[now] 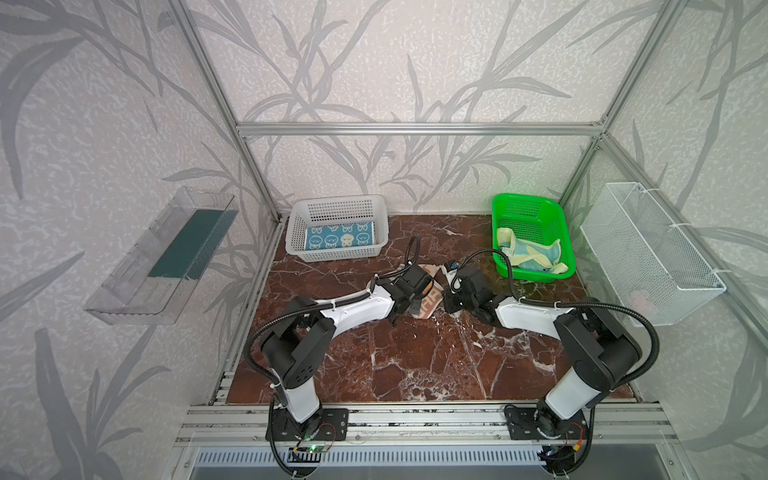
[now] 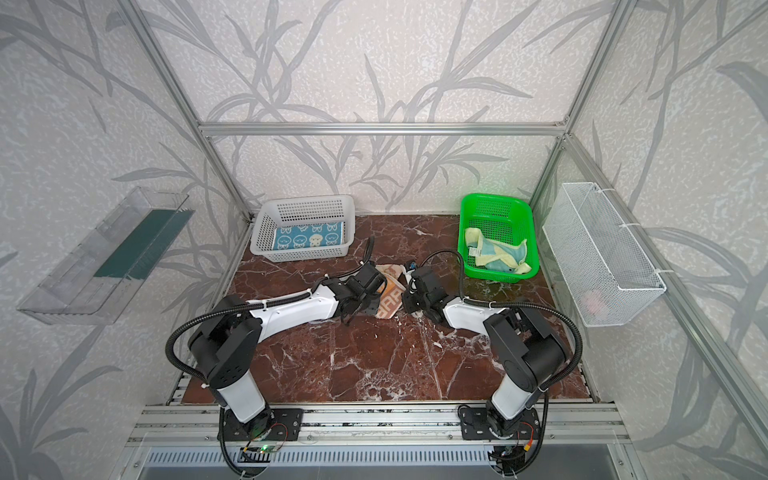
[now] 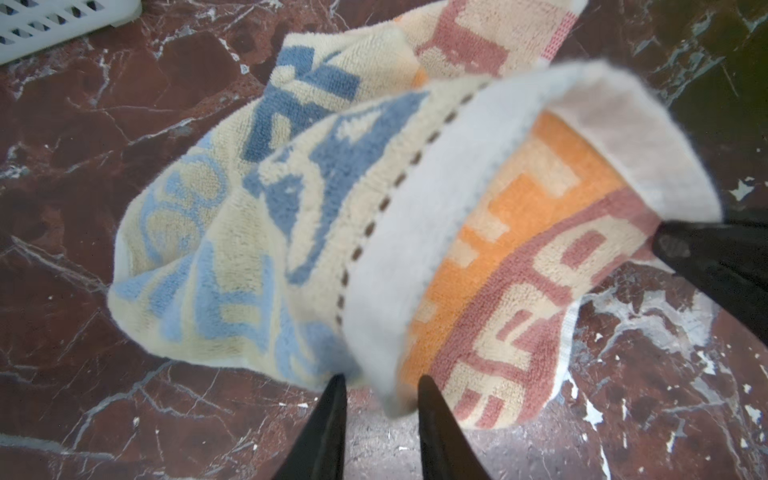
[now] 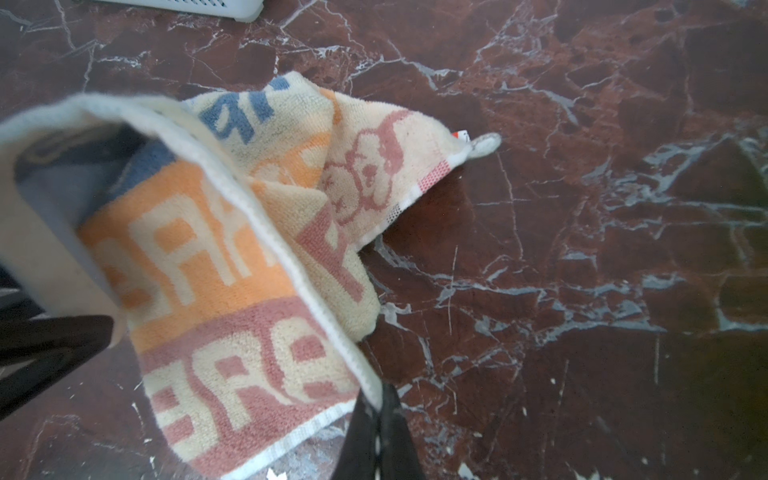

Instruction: Fold and stack the towels

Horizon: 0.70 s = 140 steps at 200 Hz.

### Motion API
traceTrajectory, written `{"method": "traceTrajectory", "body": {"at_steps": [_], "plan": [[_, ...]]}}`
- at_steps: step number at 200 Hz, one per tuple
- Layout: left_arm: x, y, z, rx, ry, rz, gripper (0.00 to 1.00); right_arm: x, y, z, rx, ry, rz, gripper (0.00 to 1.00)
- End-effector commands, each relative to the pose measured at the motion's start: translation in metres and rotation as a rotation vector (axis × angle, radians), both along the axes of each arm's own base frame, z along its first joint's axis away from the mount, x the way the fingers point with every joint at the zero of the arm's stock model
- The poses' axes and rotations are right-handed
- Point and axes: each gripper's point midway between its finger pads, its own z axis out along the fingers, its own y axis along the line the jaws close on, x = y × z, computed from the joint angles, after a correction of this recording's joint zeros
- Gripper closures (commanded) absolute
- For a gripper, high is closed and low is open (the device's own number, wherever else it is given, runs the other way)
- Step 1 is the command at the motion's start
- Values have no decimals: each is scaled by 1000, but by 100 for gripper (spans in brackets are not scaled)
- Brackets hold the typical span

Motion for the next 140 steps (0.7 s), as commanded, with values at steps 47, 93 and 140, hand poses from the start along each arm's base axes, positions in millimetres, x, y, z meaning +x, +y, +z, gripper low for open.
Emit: {"method": "traceTrajectory", "body": {"at_steps": [47,93,140], "plan": [[14,-3,-6,35,-5,57,70,-2,-1,11,8,-35,2,100],[16,-1,-18,67,3,69,75,-2,-1,11,9,-35,1,100],[19,1,-25,99,6,72,88,-4,-3,11,5,-36,-1,100]]}}
